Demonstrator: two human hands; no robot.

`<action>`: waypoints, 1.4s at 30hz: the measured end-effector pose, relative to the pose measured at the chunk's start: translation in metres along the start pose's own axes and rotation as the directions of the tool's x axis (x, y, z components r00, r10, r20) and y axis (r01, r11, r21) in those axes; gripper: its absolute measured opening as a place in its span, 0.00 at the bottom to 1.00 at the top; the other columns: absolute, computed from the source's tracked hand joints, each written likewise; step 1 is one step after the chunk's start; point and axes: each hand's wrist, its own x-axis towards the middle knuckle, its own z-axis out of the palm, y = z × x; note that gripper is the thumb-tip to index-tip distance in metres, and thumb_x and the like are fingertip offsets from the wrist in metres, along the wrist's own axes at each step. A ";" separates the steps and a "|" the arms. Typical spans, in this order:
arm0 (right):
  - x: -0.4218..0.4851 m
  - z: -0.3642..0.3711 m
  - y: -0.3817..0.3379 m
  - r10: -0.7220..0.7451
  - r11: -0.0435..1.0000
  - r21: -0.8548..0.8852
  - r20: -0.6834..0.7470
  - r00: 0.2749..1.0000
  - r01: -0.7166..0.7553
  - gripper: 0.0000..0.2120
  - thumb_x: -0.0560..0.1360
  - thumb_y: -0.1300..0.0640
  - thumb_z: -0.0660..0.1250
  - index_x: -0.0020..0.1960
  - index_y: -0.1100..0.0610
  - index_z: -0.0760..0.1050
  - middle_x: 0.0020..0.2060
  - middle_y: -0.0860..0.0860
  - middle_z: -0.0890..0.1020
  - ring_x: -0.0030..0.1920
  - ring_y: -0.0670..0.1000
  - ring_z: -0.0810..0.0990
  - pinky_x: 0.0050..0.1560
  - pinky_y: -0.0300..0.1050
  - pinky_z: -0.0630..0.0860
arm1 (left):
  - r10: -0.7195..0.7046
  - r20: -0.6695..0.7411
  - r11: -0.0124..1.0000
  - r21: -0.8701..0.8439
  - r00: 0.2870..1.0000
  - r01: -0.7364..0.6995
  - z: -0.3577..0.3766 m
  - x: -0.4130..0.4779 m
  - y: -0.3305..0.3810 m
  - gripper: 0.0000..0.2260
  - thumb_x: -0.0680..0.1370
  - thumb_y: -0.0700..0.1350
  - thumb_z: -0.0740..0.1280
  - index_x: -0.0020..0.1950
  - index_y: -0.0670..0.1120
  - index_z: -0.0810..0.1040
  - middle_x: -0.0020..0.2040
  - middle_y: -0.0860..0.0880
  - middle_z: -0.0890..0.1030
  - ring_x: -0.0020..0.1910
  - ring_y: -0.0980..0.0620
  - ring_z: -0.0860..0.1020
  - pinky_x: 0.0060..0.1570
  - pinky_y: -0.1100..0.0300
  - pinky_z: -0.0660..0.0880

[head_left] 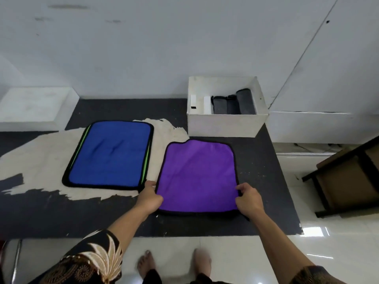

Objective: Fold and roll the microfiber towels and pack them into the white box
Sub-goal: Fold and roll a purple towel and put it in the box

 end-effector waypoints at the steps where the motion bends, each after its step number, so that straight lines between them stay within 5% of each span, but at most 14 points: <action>1: 0.000 -0.003 0.002 0.008 0.999 -0.033 -0.011 1.000 -0.008 0.20 0.72 0.65 0.67 0.62 0.53 0.74 0.57 0.56 0.77 0.48 0.53 0.79 0.45 0.46 0.79 | -0.020 0.012 1.000 0.014 1.000 0.020 0.003 -0.004 -0.003 0.31 0.75 0.35 0.66 0.75 0.44 0.59 0.60 0.46 0.75 0.49 0.53 0.76 0.44 0.63 0.75; 3: 0.000 -0.007 0.007 0.017 0.996 -0.083 -0.037 0.999 -0.020 0.19 0.72 0.64 0.66 0.61 0.55 0.74 0.57 0.57 0.76 0.47 0.55 0.78 0.45 0.47 0.78 | -0.052 0.006 0.997 0.057 0.999 0.052 0.011 -0.009 -0.008 0.31 0.74 0.36 0.65 0.75 0.46 0.58 0.57 0.47 0.74 0.48 0.53 0.76 0.41 0.63 0.74; 5: -0.003 -0.010 0.009 0.002 0.988 -0.154 -0.061 0.998 -0.012 0.18 0.72 0.62 0.66 0.62 0.56 0.73 0.59 0.58 0.73 0.52 0.58 0.77 0.52 0.50 0.77 | -0.017 -0.099 0.987 0.155 0.995 0.032 0.017 -0.014 -0.007 0.31 0.75 0.39 0.66 0.75 0.47 0.58 0.59 0.45 0.75 0.52 0.49 0.77 0.47 0.57 0.77; 8: -0.004 -0.009 -0.004 -0.140 0.930 -0.356 -0.118 0.983 0.090 0.20 0.74 0.56 0.66 0.65 0.57 0.69 0.65 0.60 0.68 0.64 0.63 0.68 0.60 0.57 0.72 | 0.240 -0.267 0.872 0.483 0.933 -0.086 0.025 -0.010 0.003 0.30 0.77 0.48 0.67 0.76 0.49 0.59 0.71 0.44 0.67 0.65 0.45 0.71 0.59 0.50 0.73; 11: 0.005 -0.002 -0.031 -0.358 0.820 -0.485 -0.021 0.934 0.303 0.30 0.76 0.46 0.66 0.73 0.53 0.60 0.76 0.59 0.56 0.74 0.63 0.57 0.69 0.62 0.64 | 0.409 -0.037 0.632 0.732 0.912 -0.254 0.033 0.003 0.024 0.34 0.79 0.61 0.61 0.80 0.55 0.49 0.80 0.46 0.51 0.77 0.42 0.55 0.72 0.42 0.56; 14: 0.026 0.011 -0.048 -0.372 0.732 -0.535 0.204 0.905 0.422 0.38 0.77 0.38 0.62 0.79 0.47 0.47 0.79 0.53 0.42 0.78 0.59 0.43 0.73 0.65 0.52 | 0.273 0.164 0.453 0.847 0.948 -0.277 0.042 0.024 0.030 0.40 0.76 0.71 0.53 0.80 0.55 0.38 0.80 0.46 0.36 0.79 0.42 0.39 0.74 0.40 0.40; 20: 0.045 0.015 -0.036 -0.257 0.673 -0.630 0.291 0.922 0.386 0.46 0.74 0.30 0.60 0.79 0.45 0.37 0.78 0.51 0.34 0.78 0.57 0.35 0.73 0.70 0.47 | 0.183 0.189 0.388 0.888 0.965 -0.248 0.038 0.047 0.032 0.56 0.67 0.78 0.57 0.77 0.48 0.30 0.76 0.44 0.28 0.76 0.42 0.32 0.73 0.40 0.36; 24: 0.043 0.013 -0.037 -0.257 0.689 -0.624 0.265 0.929 0.369 0.47 0.74 0.29 0.60 0.80 0.48 0.38 0.78 0.54 0.36 0.78 0.59 0.37 0.74 0.69 0.46 | 0.147 0.178 0.433 0.873 0.973 -0.225 0.034 0.053 0.039 0.61 0.64 0.79 0.60 0.77 0.45 0.30 0.77 0.43 0.29 0.77 0.40 0.34 0.74 0.41 0.38; 29: 0.036 0.010 -0.023 -0.269 0.690 -0.629 0.238 0.933 0.359 0.47 0.74 0.30 0.60 0.80 0.51 0.42 0.79 0.56 0.41 0.78 0.60 0.41 0.74 0.66 0.48 | 0.178 0.049 0.578 0.803 0.983 -0.145 0.031 0.046 0.029 0.44 0.73 0.75 0.49 0.80 0.52 0.36 0.79 0.45 0.35 0.78 0.40 0.38 0.75 0.41 0.41; 33: 0.042 0.001 -0.038 -0.332 0.803 -0.504 0.062 0.941 0.317 0.36 0.75 0.33 0.62 0.74 0.55 0.61 0.74 0.60 0.59 0.73 0.62 0.60 0.70 0.62 0.61 | 0.273 -0.115 0.709 0.695 0.955 -0.119 0.019 0.052 0.039 0.37 0.78 0.65 0.59 0.80 0.49 0.52 0.79 0.41 0.56 0.76 0.38 0.57 0.73 0.41 0.57; 37: 0.087 -0.016 -0.070 -0.092 0.994 0.036 -0.161 0.983 0.099 0.27 0.76 0.44 0.67 0.68 0.59 0.68 0.66 0.61 0.69 0.64 0.63 0.71 0.65 0.55 0.72 | 0.198 -0.361 0.922 0.384 0.911 -0.048 0.014 0.064 0.072 0.30 0.79 0.50 0.67 0.76 0.40 0.61 0.69 0.37 0.69 0.66 0.39 0.71 0.60 0.51 0.71; 40: 0.117 -0.023 -0.082 0.094 0.994 0.070 -0.136 0.986 -0.085 0.28 0.76 0.46 0.66 0.69 0.63 0.67 0.64 0.62 0.74 0.62 0.62 0.75 0.61 0.52 0.75 | 0.058 -0.310 0.985 0.175 0.949 -0.003 0.011 0.075 0.082 0.27 0.79 0.46 0.67 0.74 0.38 0.64 0.66 0.40 0.74 0.63 0.41 0.74 0.52 0.57 0.72; 42: 0.127 -0.021 -0.082 0.129 0.992 0.017 -0.118 0.985 -0.128 0.24 0.76 0.48 0.66 0.65 0.64 0.72 0.60 0.60 0.78 0.58 0.61 0.78 0.53 0.48 0.77 | 0.053 -0.258 0.981 0.195 0.965 -0.002 0.011 0.081 0.083 0.17 0.79 0.46 0.67 0.64 0.40 0.74 0.59 0.41 0.78 0.57 0.42 0.78 0.49 0.55 0.75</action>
